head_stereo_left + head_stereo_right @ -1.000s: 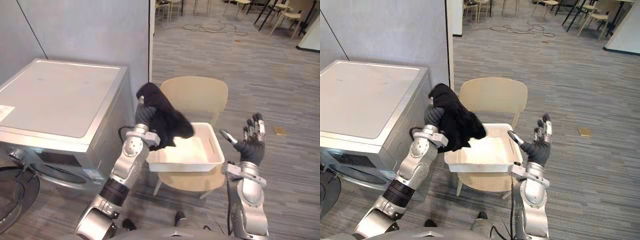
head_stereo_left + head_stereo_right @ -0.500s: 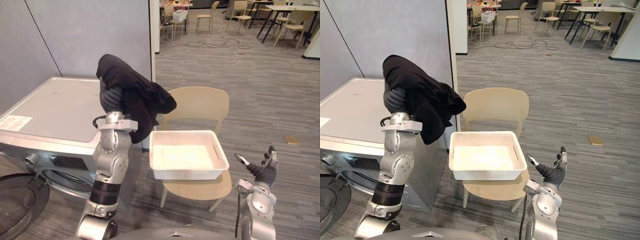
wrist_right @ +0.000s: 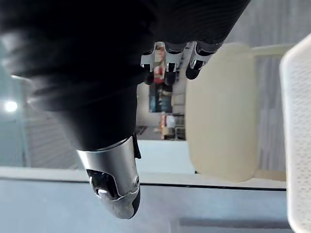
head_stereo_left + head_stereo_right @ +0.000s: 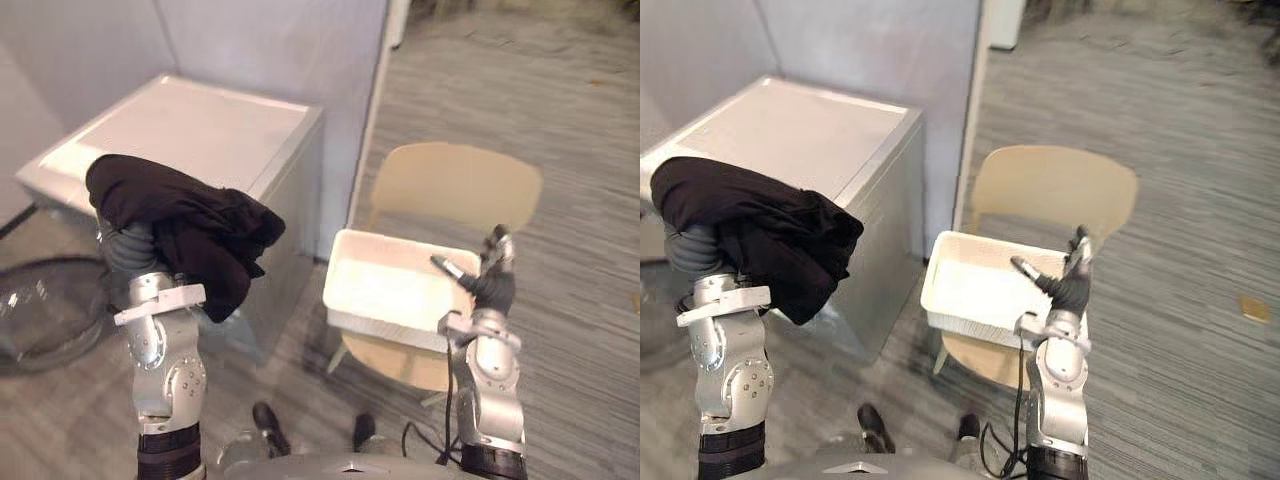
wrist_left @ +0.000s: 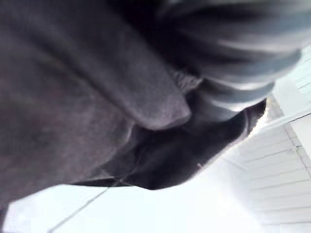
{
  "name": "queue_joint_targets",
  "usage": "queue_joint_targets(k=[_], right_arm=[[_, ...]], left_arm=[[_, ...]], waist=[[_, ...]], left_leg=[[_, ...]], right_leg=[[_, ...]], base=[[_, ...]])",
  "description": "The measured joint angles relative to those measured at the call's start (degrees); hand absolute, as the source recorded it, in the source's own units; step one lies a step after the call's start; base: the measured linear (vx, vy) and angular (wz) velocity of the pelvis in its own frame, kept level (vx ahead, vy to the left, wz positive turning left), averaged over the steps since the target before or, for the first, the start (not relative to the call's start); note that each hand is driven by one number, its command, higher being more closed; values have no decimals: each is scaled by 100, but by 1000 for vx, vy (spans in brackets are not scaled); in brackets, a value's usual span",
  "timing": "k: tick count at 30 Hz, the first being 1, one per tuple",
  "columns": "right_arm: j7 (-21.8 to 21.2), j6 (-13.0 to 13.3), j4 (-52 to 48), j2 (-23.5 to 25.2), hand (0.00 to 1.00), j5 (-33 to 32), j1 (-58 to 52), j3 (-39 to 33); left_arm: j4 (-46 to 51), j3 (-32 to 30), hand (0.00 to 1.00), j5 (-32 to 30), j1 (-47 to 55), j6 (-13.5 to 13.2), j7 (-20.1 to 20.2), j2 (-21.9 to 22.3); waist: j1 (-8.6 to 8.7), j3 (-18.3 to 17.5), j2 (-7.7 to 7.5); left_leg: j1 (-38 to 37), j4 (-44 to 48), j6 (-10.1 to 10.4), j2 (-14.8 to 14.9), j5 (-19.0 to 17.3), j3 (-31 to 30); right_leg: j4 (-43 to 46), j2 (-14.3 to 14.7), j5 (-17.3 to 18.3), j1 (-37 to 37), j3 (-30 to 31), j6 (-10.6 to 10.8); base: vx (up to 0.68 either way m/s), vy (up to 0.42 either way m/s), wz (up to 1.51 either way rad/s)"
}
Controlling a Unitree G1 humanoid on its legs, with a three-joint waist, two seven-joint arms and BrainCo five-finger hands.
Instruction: Pick up the laundry basket with both hands and put the clothes into the washing machine.
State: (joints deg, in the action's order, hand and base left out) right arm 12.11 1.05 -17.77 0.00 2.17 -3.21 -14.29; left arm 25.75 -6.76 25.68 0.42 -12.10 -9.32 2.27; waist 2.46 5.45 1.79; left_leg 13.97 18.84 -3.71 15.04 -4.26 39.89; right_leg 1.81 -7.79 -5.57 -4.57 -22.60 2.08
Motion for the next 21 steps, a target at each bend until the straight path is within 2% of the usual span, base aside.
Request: queue_joint_targets(k=[2, 3, 4, 5, 6, 7, 8, 9, 11, 13, 14, 15, 16, 17, 18, 19, 21], right_arm=[[108, 0, -176, -25, 0, 52, 137, -57], [159, 40, -492, -51, 0, 53, 132, -71], [192, 90, -635, -52, 0, 55, 132, -78], [228, 178, -795, 31, 0, 56, 132, -81], [217, 267, -842, 153, 0, 55, 102, -168], [218, 275, -846, 178, 0, 51, 100, -159], [220, 285, -918, 172, 0, 50, 46, -159], [231, 341, -976, 181, 0, 50, 39, -248], [217, 350, -1051, 280, 0, 48, -123, -259], [224, 395, -1056, 350, 0, 48, -193, -279], [226, 382, -1046, 347, 0, 49, -235, -278], [222, 371, -1039, 342, 0, 48, -405, -295], [221, 360, -1021, 341, 0, 51, -538, -358], [234, 329, -966, 357, 0, 54, -702, -604], [254, 296, -934, 362, 0, 54, -767, -756], [357, 245, -865, 391, 0, 53, -956, -1057], [528, 225, -771, 405, 0, 58, -1183, -1385]], left_arm=[[-6, 41, 100, -1, 192, 1, -32, 9], [-34, 55, 100, -22, 230, 1, -27, 15], [-83, 56, 100, -82, 213, 0, -26, -2], [-301, 79, 100, -152, 169, -3, -27, -38], [-595, 96, 100, -231, 113, 7, -38, -99], [-721, 141, 100, -230, 146, 4, -46, -100], [-909, 250, 100, -230, 211, 28, -55, -96], [-1010, 437, 100, -232, 175, 67, -26, -61], [-1251, 680, 100, -231, 177, 112, -23, -70], [-1427, 900, 100, -230, 199, 193, 16, 13], [-1466, 961, 100, -230, 206, 199, 31, 21], [-1588, 1153, 100, -228, 216, 207, 94, 63], [-1654, 1274, 100, -227, 203, 209, 125, 55], [-1813, 1436, 100, -224, 156, 209, 147, 32], [-1895, 1497, 100, -224, 156, 209, 146, 18], [-2095, 1623, 100, -217, 168, 212, 141, -50], [-2194, 1720, 100, -214, 283, 216, 143, -168]], waist=[[-56, 27, 58], [-6, 69, 193], [39, 94, 218], [183, 93, 100], [220, 107, -134], [154, 102, -120], [110, 100, 44], [244, 100, 230], [264, 54, 15], [313, 69, -13], [322, 72, -10], [376, 89, 37], [489, 92, 54], [617, 101, 41], [666, 117, 37], [741, 130, 30], [752, 148, 12]], left_leg=[[-61, 1312, -143, 638, -300, 336], [-93, 1379, 0, 721, -530, 319], [-80, 1270, -54, 617, -582, 314], [-65, 651, 5, 119, -514, 124], [-229, 748, -417, -76, -648, 500], [-299, 1456, -586, 258, -974, 841], [-553, 2002, -84, 774, -1381, 1073], [-472, 1766, 220, 724, -1700, 962], [-275, 1238, 155, 10, -1518, 699], [-205, 808, 69, -687, -1461, 334], [-214, 718, 54, -850, -1453, 215], [-274, 375, -256, -1279, -1346, -136], [-308, 144, -431, -1535, -1260, -426], [-407, -147, -536, -1805, -1145, -789], [-472, -279, -561, -1919, -1087, -998], [-694, -546, -585, -2075, -988, -1260], [-1115, -906, -558, -2238, -927, -1452]], right_leg=[[208, 16, 42, 22, -146, -5], [344, 16, 90, 65, -320, 65], [451, -17, 127, 40, -394, 103], [523, -258, 270, 19, -542, 115], [450, -636, 183, 59, -900, 71], [457, -646, 140, 101, -1028, 165], [457, -543, 141, 221, -1265, 192], [519, -583, 142, 266, -1537, 317], [486, -987, 94, 215, -1770, 336], [716, -1437, 111, 233, -1859, 316], [864, -1551, 162, 212, -1775, 245], [1572, -1760, 692, -56, -1096, -554], [2164, -1686, 1071, -285, -171, -822], [2905, -1255, 1530, -603, 1118, -589], [3189, -998, 1705, -720, 1573, -472], [3644, -548, 1974, -906, 2032, -302], [3989, -133, 2178, -1220, 1992, -197]], base=[[-36, 115, 36], [42, 91, 58], [45, 169, 111], [-3, 199, 137], [-23, 224, 128], [-48, 176, 97], [-47, 189, 104], [-44, 248, 127], [-55, 350, 119], [-65, 391, 115], [-38, 353, 127], [-3, 332, 136], [49, 348, 198], [87, 234, 172], [128, 145, 174], [141, 95, 117], [156, 89, 73]])
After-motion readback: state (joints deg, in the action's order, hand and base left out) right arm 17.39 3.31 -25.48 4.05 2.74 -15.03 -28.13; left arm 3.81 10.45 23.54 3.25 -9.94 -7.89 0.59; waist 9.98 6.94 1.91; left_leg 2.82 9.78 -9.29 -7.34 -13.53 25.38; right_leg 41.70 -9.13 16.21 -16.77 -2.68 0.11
